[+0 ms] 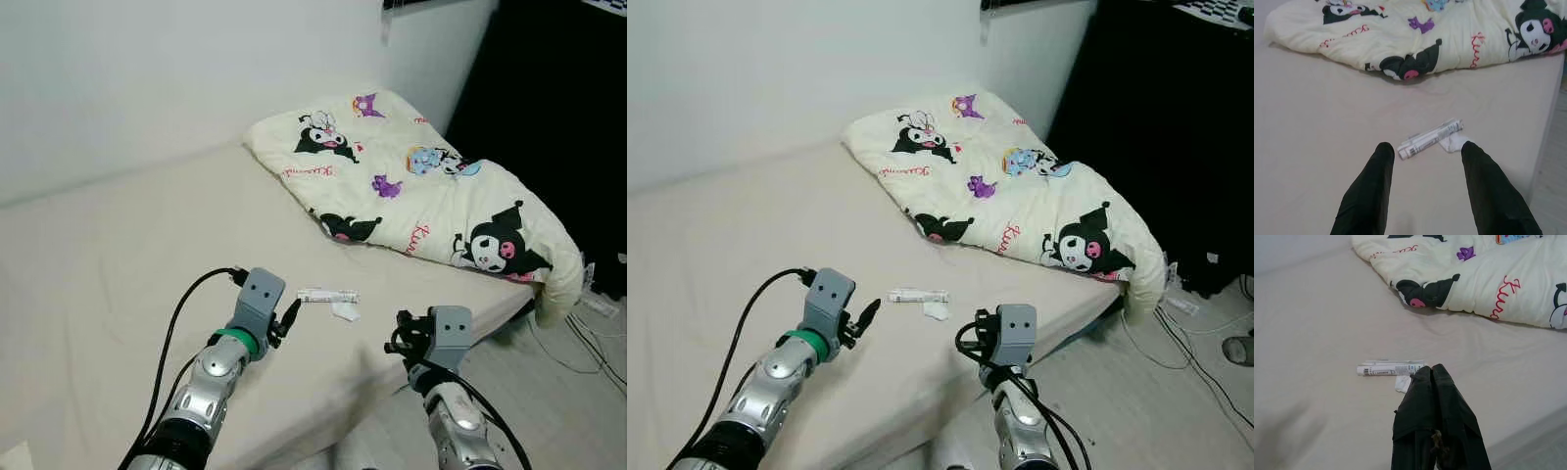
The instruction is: Clean up the room
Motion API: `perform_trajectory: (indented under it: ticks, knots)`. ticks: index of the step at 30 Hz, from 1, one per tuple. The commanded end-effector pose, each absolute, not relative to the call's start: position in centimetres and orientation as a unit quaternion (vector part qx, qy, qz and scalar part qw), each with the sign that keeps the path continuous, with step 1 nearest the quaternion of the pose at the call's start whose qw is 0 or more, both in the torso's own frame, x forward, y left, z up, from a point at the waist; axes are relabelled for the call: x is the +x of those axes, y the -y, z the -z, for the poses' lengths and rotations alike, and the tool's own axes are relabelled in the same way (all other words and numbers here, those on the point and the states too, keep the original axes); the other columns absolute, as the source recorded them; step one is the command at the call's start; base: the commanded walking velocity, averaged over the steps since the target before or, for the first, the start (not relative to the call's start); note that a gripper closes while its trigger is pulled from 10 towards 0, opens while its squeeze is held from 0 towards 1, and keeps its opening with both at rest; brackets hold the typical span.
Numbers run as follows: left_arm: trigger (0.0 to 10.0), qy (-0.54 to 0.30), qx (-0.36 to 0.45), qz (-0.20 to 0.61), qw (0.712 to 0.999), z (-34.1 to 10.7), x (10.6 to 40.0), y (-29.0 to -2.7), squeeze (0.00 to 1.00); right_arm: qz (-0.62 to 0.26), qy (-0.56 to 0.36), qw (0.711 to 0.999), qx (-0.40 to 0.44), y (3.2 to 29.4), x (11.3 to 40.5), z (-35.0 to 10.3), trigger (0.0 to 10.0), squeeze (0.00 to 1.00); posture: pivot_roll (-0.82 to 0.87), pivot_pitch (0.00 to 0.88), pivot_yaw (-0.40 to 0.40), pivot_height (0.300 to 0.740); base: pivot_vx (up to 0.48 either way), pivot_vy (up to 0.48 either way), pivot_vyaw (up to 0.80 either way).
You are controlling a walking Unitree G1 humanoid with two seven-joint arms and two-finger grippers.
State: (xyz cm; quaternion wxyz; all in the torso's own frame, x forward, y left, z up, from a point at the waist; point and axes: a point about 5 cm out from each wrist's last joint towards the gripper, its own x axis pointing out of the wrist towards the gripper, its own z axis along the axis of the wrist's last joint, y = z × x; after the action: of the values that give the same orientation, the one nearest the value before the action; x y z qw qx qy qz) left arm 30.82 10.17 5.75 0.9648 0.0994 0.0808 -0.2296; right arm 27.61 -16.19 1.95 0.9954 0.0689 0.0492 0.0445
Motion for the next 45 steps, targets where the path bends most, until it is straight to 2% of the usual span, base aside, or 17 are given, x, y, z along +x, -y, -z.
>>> perform_trajectory:
  ticks: [1,15,24,45]
  knots:
    - [10.0,-0.089,0.103,0.236,0.962,-5.2,30.31,-10.11,0.0,-0.038,-0.058,0.995,0.069,16.54,27.22,-1.53,10.0,0.0,-0.05,0.054,0.055,0.74,0.0,-0.48,0.0]
    - [10.0,-0.092,0.105,0.231,0.963,-5.17,30.36,-10.24,0.0,-0.038,-0.059,0.995,0.071,16.53,27.22,-1.53,10.0,0.0,-0.05,0.054,0.055,0.74,0.0,-0.401,0.0]
    - [10.0,-0.1,0.098,0.216,0.966,-5.1,30.62,-10.45,0.0,-0.052,-0.058,0.994,0.073,16.2,27.4,-1.68,10.0,0.0,-0.05,0.048,0.057,0.74,0.0,0.0,0.0]
    - [10.0,-0.103,0.106,0.216,0.965,-5.06,30.8,-10.34,0.0,-0.065,-0.055,0.994,0.073,16.13,27.42,-1.79,10.0,0.0,-0.06,0.041,0.057,0.74,0.0,0.0,0.64]
